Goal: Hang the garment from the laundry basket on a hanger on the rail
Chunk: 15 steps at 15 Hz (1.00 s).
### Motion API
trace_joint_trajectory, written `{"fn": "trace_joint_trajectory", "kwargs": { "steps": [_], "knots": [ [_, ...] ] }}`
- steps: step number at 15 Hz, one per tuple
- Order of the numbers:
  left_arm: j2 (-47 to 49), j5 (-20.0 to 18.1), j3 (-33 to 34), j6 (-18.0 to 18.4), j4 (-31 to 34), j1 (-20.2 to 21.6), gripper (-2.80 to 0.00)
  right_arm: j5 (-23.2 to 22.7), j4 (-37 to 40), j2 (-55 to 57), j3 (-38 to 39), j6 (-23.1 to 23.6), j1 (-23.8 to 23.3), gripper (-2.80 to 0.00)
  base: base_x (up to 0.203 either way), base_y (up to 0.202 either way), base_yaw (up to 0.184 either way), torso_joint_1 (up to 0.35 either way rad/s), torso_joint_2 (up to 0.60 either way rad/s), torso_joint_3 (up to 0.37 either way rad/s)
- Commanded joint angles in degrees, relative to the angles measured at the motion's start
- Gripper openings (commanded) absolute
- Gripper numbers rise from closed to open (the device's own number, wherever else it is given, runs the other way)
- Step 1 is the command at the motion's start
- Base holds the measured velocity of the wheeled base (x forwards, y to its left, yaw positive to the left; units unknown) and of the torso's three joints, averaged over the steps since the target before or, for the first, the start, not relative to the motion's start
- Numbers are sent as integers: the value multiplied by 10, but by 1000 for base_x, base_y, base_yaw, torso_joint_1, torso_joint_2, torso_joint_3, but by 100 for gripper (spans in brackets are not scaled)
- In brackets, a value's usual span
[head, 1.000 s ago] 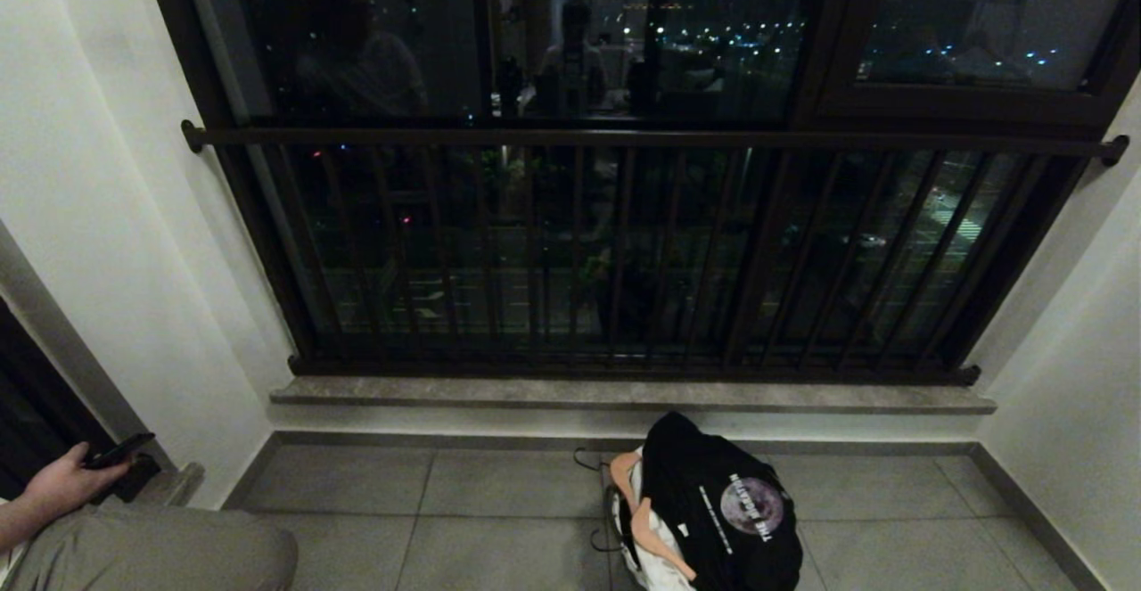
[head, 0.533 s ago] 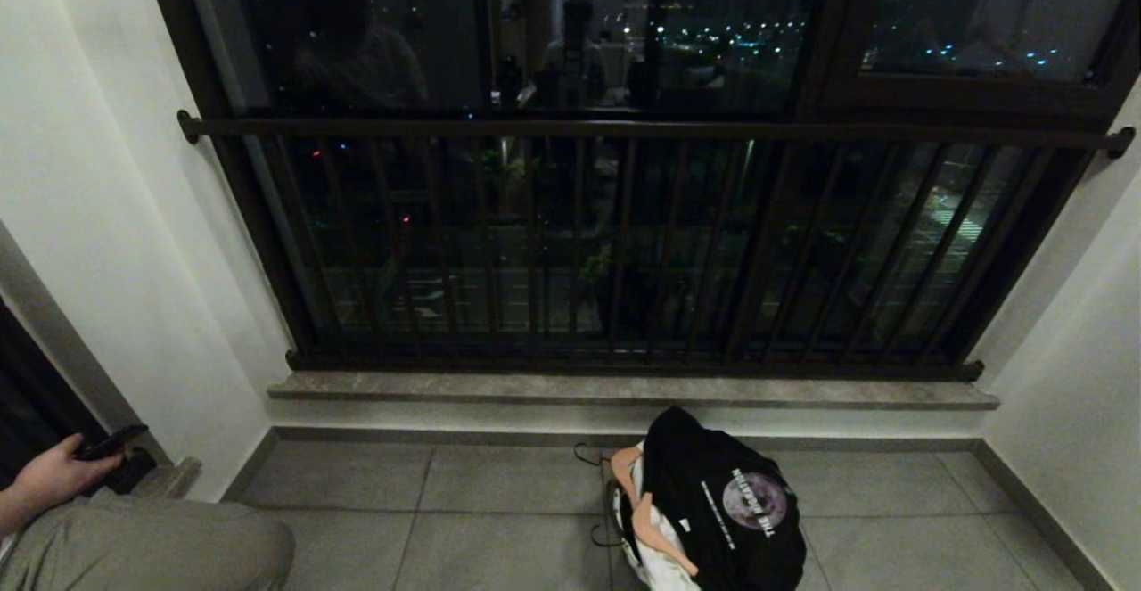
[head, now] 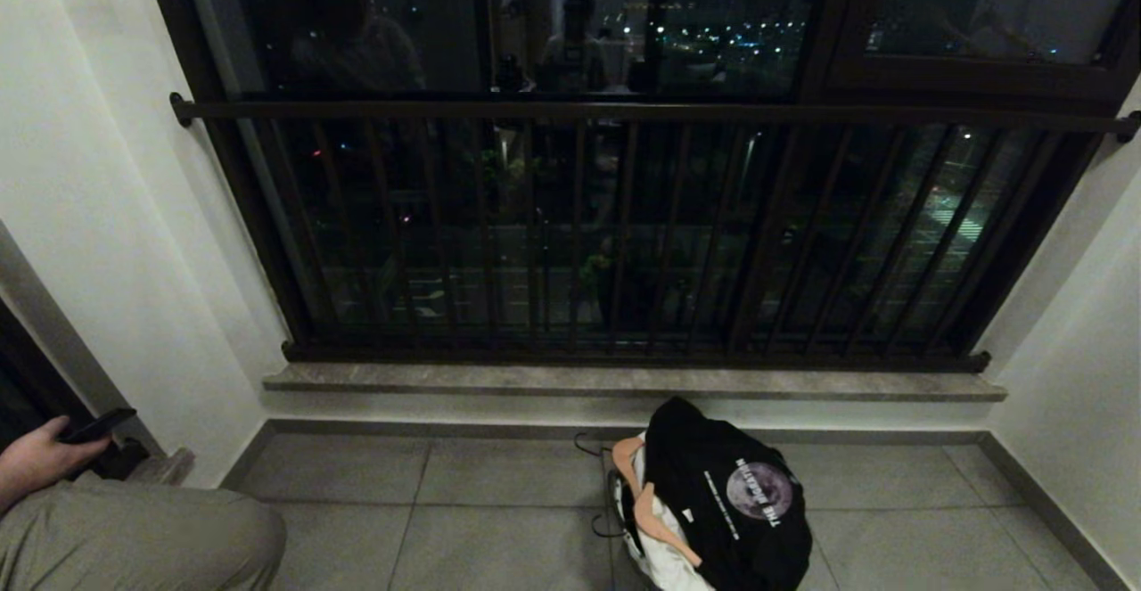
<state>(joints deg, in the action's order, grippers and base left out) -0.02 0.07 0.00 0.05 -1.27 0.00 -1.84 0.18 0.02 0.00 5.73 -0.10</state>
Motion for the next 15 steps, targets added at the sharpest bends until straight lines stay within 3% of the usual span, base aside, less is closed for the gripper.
{"fn": "trace_joint_trajectory", "kwargs": {
  "steps": [1,15],
  "knots": [
    [0,0,4,0,-1,0,-280,0,0,0,0,1,0,-280,0,0,0,-159,368,203],
    [0,1,4,-1,-1,0,-280,0,0,0,0,2,0,-280,0,0,0,-198,504,303]
  ]
}}
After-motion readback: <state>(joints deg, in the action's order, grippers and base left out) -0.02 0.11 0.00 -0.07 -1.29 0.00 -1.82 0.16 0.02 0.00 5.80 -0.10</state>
